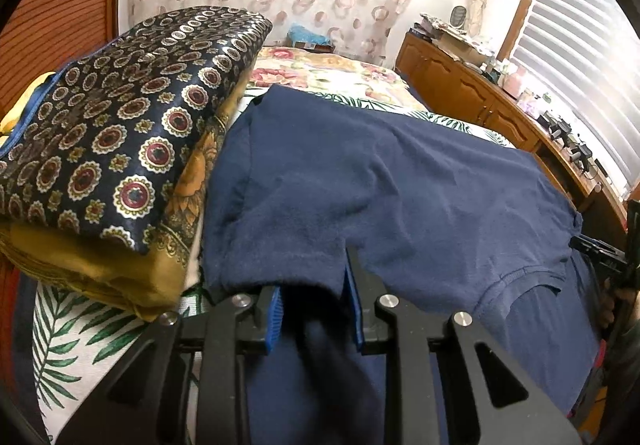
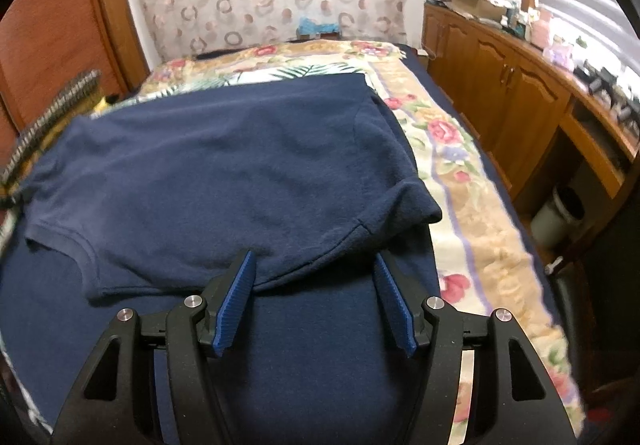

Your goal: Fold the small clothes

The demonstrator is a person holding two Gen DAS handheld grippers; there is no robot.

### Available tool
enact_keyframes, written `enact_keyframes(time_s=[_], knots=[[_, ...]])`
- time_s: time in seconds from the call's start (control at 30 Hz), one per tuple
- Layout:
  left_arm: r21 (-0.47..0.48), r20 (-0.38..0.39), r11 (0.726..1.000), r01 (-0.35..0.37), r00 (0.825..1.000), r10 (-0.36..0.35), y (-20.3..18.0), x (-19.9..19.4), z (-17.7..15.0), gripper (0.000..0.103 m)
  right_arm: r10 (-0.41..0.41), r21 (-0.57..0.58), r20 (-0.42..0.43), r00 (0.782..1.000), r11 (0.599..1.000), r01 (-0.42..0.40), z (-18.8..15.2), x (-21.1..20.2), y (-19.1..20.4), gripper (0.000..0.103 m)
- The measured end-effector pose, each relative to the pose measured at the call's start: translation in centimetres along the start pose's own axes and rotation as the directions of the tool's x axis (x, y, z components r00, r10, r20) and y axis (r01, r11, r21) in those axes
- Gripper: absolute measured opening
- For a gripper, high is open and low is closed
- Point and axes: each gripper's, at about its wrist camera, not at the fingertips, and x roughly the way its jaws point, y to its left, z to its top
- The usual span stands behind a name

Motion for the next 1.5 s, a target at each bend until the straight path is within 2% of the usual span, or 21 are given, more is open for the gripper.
enact_keyframes(time_s=[0.07, 0.17, 0.2, 0.23, 0.3, 0.43, 0.6, 0.7, 0.87, 1.03, 1.27, 1.37, 1.5], knots=[[-0.003, -0.008, 1.000, -0.008, 1.000, 0.008, 0.2, 0.3, 0.2, 0.023, 0.019, 0.017, -0.006, 1.000, 1.000, -0.018, 0.2, 0.1, -0.2, 0.061], [-0.005, -0.005, 1.000, 0.001, 1.000, -0.001, 0.2, 0.5, 0.5, 0.023, -0.001, 0.006, -0.017, 1.000, 1.000, 0.001, 0.7, 0.4, -0.1, 0.051], [0.007, -0.003, 1.000, 0.010, 1.000, -0.010, 0.1, 0.6, 0.5, 0.021, -0.005, 0.000, -0.019, 1.000, 1.000, 0.005, 0.9, 0.5, 0.0, 0.044], [0.018, -0.002, 1.000, 0.009, 1.000, -0.009, -0.2, 0.6, 0.6, 0.011, -0.005, -0.005, -0.020, 1.000, 1.000, 0.005, 1.0, 0.5, 0.1, 0.034], [0.038, 0.005, 0.999, 0.004, 1.000, -0.004, -0.6, 0.4, 0.6, 0.004, -0.004, -0.022, -0.020, 1.000, 1.000, 0.003, 1.2, 0.6, 0.2, 0.019], [0.055, 0.066, 0.998, 0.021, 0.998, -0.025, -1.4, -1.5, 0.7, 0.000, 0.011, -0.042, 0.016, 1.000, 0.999, -0.010, 1.4, -0.1, 0.4, 0.004], [0.095, 0.139, 0.994, 0.049, 0.988, -0.062, -2.5, -5.0, 1.0, 0.000, 0.032, -0.054, 0.139, 0.990, 0.998, -0.024, 1.8, -3.7, 1.2, 0.002], [0.122, 0.146, 0.990, 0.064, 0.986, -0.082, -3.0, -6.6, 0.5, 0.000, 0.035, -0.062, 0.193, 0.981, 0.998, -0.023, 2.0, -5.9, 1.6, 0.002], [0.127, 0.170, 0.990, 0.068, 0.981, -0.089, -2.6, -8.8, -0.8, 0.000, 0.061, -0.070, 0.229, 0.971, 0.996, -0.046, 1.2, -9.0, 1.9, 0.002], [0.094, 0.185, 0.993, 0.065, 0.979, -0.082, -1.3, -10.9, -3.0, 0.000, 0.074, -0.093, 0.227, 0.971, 0.994, -0.054, -0.3, -11.3, 2.1, 0.002], [0.075, 0.185, 0.996, 0.050, 0.981, -0.064, -1.6, -13.3, -5.9, 0.000, 0.069, -0.112, 0.200, 0.977, 0.993, -0.047, -3.2, -13.9, 2.3, 0.002], [0.084, 0.161, 0.996, 0.031, 0.986, -0.044, -1.6, -13.2, -7.0, 0.000, 0.069, -0.130, 0.180, 0.981, 0.990, -0.046, -4.0, -14.7, 2.5, 0.002], [0.075, 0.078, 0.997, 0.009, 0.997, -0.015, -0.9, -11.1, -8.2, 0.006, 0.057, -0.152, 0.100, 0.993, 0.988, -0.041, -5.6, -13.4, 2.5, 0.002]])
